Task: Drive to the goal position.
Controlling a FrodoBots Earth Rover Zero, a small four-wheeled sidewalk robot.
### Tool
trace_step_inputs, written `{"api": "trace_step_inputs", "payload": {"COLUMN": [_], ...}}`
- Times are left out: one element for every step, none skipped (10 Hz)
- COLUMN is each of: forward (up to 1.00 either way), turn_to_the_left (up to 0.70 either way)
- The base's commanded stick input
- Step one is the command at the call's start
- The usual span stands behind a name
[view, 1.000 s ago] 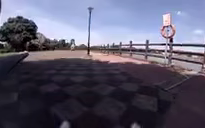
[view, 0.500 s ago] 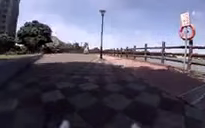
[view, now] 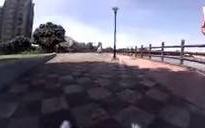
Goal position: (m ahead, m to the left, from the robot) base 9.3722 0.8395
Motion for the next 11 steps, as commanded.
{"api": "trace_step_inputs", "payload": {"forward": [0.7,0.7,0.7,0.7,0.7,0.7,0.7,0.7,0.7,0.7,0.7], "turn_to_the_left": [0.35,0.35,0.35,0.35,0.35,0.35,0.14,0.0,0.0,0.0,0.0]}}
